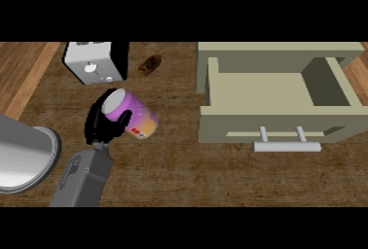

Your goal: Pick up the can, place it into the drawer and close the drawer

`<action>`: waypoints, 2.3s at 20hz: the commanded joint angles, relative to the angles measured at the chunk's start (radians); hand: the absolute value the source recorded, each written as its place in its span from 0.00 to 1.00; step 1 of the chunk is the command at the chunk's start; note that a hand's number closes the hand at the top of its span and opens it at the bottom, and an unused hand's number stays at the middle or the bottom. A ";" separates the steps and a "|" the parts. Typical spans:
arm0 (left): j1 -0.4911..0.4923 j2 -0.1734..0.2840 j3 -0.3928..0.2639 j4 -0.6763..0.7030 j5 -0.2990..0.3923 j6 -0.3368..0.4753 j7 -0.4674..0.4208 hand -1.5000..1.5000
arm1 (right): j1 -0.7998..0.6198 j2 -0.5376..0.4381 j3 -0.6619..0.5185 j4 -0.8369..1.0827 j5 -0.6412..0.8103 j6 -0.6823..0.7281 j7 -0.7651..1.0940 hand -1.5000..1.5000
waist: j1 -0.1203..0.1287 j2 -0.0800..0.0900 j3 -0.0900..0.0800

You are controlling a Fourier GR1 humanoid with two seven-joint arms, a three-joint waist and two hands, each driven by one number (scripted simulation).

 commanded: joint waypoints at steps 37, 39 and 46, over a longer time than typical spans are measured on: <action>-0.773 -0.010 -0.284 0.065 0.003 0.613 0.411 1.00 | -0.046 0.003 0.044 0.037 0.024 0.002 -0.024 0.00 | -0.033 0.009 0.000; -0.800 -0.010 -0.289 0.146 0.045 0.614 0.363 1.00 | -0.051 0.002 0.076 -0.013 0.026 -0.062 0.038 0.00 | -0.036 0.011 -0.001; -0.879 -0.010 -0.396 0.285 0.189 0.680 0.252 1.00 | -0.107 -0.015 0.049 0.037 0.038 -0.041 0.022 0.00 | -0.045 0.013 0.000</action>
